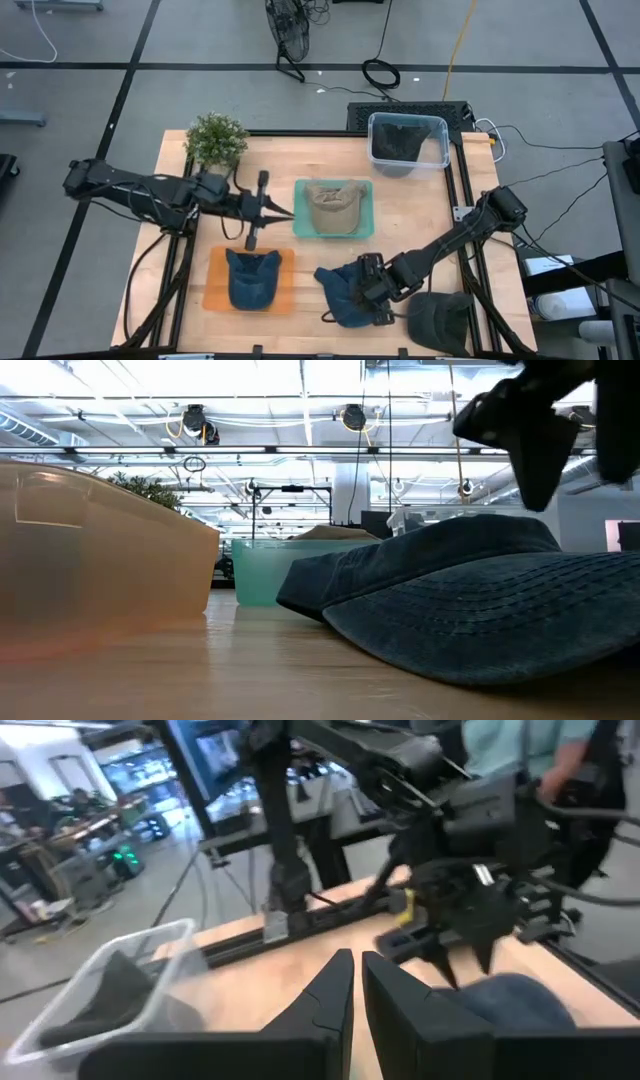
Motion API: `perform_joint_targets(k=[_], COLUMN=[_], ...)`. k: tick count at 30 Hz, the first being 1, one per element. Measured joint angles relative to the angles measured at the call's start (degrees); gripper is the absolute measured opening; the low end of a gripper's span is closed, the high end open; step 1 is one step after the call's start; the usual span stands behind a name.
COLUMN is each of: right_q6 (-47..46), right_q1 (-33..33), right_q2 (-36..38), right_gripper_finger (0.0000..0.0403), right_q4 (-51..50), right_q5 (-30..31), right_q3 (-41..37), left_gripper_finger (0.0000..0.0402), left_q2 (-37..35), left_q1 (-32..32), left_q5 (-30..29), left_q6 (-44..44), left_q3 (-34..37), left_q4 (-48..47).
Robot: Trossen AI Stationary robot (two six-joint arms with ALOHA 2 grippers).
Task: Pick & Place hat
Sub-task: Put the blue cap into the orange bin
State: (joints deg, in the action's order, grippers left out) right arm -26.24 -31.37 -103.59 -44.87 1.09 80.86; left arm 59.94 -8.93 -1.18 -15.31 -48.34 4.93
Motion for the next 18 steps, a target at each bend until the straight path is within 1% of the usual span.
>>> perform_joint_targets(k=[3, 6, 8, 12, 14, 16, 18], right_q6=[0.7, 0.8, 0.8, 0.7, 1.2, 2.1, 2.5], right_q1=[-1.6, -3.1, -3.4, -3.6, -4.0, -4.7, -5.1], right_q2=[0.0, 0.0, -0.1, 0.8, 2.1, 4.2, 6.6], right_gripper_finger=[0.0174, 0.0162, 0.0157, 0.0156, 0.0157, 0.0157, 0.0156], right_q4=[3.7, 8.5, 10.0, 7.4, 6.0, 4.9, 3.8], right_q5=[3.1, 4.5, 4.6, 8.4, 10.7, 13.3, 15.9], right_q3=[-1.2, -4.9, -7.1, -7.6, -7.6, -7.6, -7.6], left_gripper_finger=[0.0037, 0.0037, 0.0037, 0.0038, 0.0041, 0.0052, 0.0073], left_q2=[2.1, 3.1, 3.5, 3.5, 4.0, 5.7, 8.3], left_q1=[-0.8, -1.3, -1.8, -2.6, -3.2, -3.9, -5.1], left_q5=[-0.5, -0.8, -0.8, -0.8, -0.9, -0.9, -0.9], left_q6=[-0.7, -0.7, -0.7, -0.1, 2.8, 5.5, 8.2], left_q3=[-0.3, -0.9, -0.9, -0.9, -0.9, -1.0, -1.0], left_q4=[0.7, 1.0, 1.5, 1.6, 1.1, 0.7, 1.5])
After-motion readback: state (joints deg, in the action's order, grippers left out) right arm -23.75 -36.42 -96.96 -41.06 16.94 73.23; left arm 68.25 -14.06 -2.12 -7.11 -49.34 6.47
